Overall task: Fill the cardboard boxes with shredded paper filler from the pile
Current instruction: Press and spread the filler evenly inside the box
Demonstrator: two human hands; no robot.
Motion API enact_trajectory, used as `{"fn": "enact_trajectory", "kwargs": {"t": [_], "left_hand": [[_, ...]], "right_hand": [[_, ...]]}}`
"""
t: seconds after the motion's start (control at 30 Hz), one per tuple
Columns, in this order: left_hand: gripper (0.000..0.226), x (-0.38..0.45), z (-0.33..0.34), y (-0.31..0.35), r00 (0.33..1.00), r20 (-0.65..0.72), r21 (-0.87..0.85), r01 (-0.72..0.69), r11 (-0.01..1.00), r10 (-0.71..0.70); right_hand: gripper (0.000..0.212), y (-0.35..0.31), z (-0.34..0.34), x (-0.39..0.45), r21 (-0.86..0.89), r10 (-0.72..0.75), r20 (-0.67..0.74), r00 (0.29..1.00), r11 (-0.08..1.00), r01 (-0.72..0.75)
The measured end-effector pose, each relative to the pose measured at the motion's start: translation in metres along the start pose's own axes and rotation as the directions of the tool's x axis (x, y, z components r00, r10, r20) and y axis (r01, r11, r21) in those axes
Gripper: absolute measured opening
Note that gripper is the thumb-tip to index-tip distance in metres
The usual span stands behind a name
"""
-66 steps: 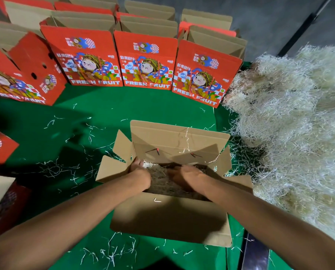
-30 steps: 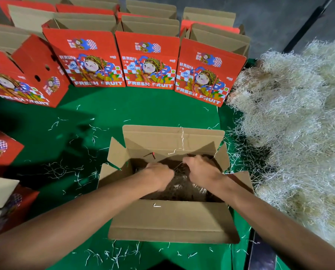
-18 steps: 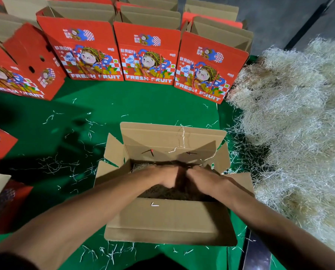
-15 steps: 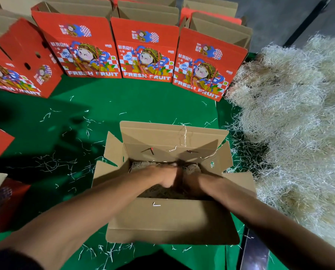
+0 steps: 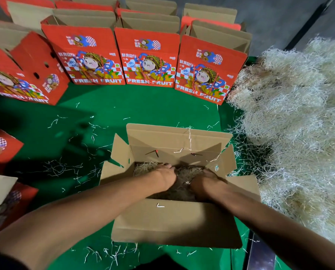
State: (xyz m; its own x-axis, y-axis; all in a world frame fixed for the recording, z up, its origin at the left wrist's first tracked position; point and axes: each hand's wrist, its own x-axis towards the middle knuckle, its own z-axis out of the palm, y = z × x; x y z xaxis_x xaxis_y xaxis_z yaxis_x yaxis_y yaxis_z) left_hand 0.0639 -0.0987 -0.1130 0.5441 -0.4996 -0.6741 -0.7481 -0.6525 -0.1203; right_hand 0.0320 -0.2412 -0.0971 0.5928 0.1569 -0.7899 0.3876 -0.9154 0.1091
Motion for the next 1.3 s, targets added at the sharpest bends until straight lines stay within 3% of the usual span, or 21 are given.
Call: {"fn": "enact_trajectory", "kwargs": {"t": [0.1, 0.2, 0.33, 0.4, 0.67, 0.73, 0.8, 0.9, 1.0, 1.07, 1.13, 1.2, 1.3], "left_hand": [[0.038, -0.005, -0.01, -0.006, 0.995, -0.096, -0.101, -0.033, 0.994, 0.023], [0.024, -0.003, -0.014, -0.004, 0.969, -0.226, -0.015, -0.104, 0.994, 0.098], [0.026, 0.006, -0.002, 0.003, 0.993, -0.046, -0.054, -0.113, 0.992, 0.111], [0.03, 0.013, 0.009, -0.001, 0.996, -0.011, 0.024, -0.089, 0.996, 0.089], [0.047, 0.017, 0.025, -0.012, 0.998, -0.033, 0.114, -0.057, 0.992, 0.061], [0.045, 0.011, 0.025, -0.014, 0.999, -0.026, 0.066, -0.044, 0.997, 0.045], [0.038, 0.001, 0.018, -0.016, 0.997, -0.03, 0.046, -0.069, 0.997, 0.07], [0.036, -0.017, 0.012, -0.02, 0.988, -0.141, -0.048, -0.075, 0.996, 0.067], [0.046, -0.029, 0.015, -0.026, 0.959, -0.266, -0.203, 0.041, 0.978, -0.096], [0.049, -0.033, 0.017, -0.027, 0.961, -0.204, -0.261, 0.129, 0.957, -0.186], [0.053, -0.033, 0.022, -0.029, 0.981, -0.036, -0.316, 0.169, 0.934, -0.19], [0.051, -0.031, 0.029, -0.034, 0.978, 0.109, -0.243, 0.198, 0.949, -0.176], [0.049, -0.029, 0.033, -0.037, 0.963, 0.199, -0.067, 0.201, 0.977, -0.184]], "right_hand": [[0.027, 0.009, -0.004, -0.004, 0.133, 0.036, -0.153, 0.988, 0.991, -0.015], [0.023, 0.011, -0.008, 0.004, 0.177, 0.08, -0.323, 0.943, 0.984, -0.023], [0.036, 0.008, -0.003, 0.022, 0.175, 0.121, -0.234, 0.965, 0.981, -0.081], [0.039, 0.008, 0.002, 0.029, 0.149, 0.121, -0.191, 0.974, 0.985, -0.093], [0.051, 0.014, 0.013, 0.038, -0.033, 0.088, -0.142, 0.986, 0.995, -0.093], [0.062, 0.015, 0.011, 0.038, -0.035, 0.13, -0.086, 0.988, 0.99, -0.134], [0.057, 0.013, 0.006, 0.034, -0.025, 0.147, -0.073, 0.986, 0.989, -0.149], [0.029, 0.008, -0.001, 0.021, 0.009, 0.081, -0.237, 0.968, 0.997, -0.081], [0.026, 0.004, 0.0, 0.014, -0.011, -0.041, -0.447, 0.894, 0.999, 0.04], [0.025, -0.005, 0.003, 0.017, 0.139, -0.076, -0.364, 0.928, 0.981, 0.135], [0.026, -0.016, 0.007, 0.022, 0.334, -0.049, -0.097, 0.994, 0.939, 0.079], [0.028, -0.017, 0.009, 0.026, 0.348, -0.016, 0.125, 0.992, 0.937, -0.029], [0.029, -0.006, 0.01, 0.021, 0.293, 0.035, 0.166, 0.986, 0.953, -0.083]]}}
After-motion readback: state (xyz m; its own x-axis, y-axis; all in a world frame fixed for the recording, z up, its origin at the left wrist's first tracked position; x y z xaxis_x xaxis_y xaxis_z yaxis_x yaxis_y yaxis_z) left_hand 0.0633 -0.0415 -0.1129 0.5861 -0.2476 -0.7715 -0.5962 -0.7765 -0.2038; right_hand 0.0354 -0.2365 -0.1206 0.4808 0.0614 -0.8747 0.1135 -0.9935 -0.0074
